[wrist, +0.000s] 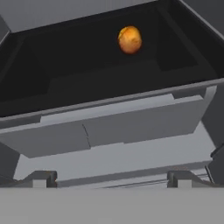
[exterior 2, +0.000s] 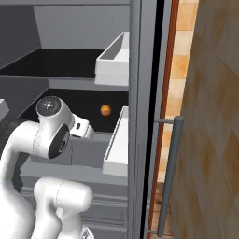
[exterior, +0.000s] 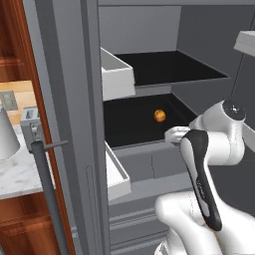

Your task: Retrieve the banana and peach from the fridge and place them into the bowl on the dining table.

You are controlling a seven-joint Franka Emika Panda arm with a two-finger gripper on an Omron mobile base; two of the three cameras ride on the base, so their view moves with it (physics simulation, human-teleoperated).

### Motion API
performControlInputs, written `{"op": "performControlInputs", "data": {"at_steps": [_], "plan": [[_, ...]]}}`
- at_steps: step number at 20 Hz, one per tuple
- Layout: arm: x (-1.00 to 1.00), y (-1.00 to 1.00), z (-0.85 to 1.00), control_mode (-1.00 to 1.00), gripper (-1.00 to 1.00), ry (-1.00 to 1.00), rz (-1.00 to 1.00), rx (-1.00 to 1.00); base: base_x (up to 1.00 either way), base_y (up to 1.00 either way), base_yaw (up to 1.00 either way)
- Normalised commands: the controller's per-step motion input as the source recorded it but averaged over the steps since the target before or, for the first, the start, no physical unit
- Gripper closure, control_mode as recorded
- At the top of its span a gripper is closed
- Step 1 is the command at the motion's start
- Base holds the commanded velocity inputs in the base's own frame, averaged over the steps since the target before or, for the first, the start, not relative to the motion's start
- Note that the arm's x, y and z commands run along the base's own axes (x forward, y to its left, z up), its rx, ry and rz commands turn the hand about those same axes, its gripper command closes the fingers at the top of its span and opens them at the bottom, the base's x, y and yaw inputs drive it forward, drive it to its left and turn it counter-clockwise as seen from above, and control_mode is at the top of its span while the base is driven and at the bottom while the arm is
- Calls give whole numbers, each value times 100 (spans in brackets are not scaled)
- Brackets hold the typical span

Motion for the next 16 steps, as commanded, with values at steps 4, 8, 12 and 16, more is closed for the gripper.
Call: {"op": "performControlInputs", "data": {"at_steps": [4,8,12,16], "plan": [[62,0,-8,-100,-100,0,-8,0,0,0,0],[67,0,-14,-100,-100,0,-6,0,0,0,0],[64,0,-16,-100,-100,0,-5,0,0,0,0],[56,-1,-17,-100,-100,0,-5,0,0,0,0]]}}
